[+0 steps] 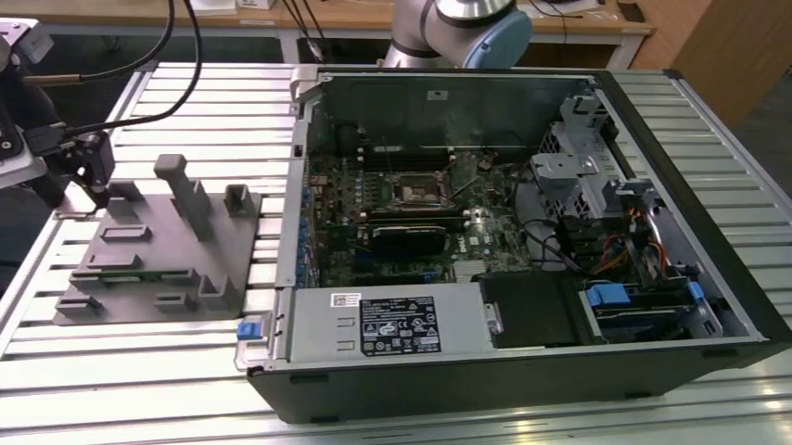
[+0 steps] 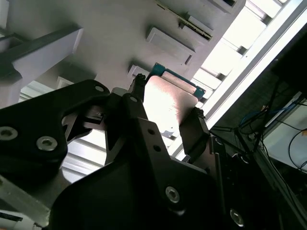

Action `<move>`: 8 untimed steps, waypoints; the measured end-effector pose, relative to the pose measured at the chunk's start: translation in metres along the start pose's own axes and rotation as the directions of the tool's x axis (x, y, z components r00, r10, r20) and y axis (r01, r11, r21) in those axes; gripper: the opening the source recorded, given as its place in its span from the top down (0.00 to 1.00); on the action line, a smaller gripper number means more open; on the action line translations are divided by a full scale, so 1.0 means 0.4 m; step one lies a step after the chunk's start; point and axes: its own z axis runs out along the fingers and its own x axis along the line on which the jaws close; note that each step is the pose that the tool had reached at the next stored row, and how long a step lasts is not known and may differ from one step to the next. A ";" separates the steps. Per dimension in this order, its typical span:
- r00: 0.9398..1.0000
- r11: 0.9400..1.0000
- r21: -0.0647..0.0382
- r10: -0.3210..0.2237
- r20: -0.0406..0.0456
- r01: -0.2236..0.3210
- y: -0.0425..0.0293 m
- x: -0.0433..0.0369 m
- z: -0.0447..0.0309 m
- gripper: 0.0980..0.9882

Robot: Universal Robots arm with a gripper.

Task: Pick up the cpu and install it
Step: 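Pick up the cpu and move it towards the insertion slot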

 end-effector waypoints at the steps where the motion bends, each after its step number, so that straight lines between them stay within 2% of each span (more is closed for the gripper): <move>1: 1.000 1.000 0.000 0.000 0.000 0.000 0.000 0.000 -0.003 0.50; 8: 1.000 1.000 0.000 0.000 0.000 0.000 0.002 0.000 -0.026 0.50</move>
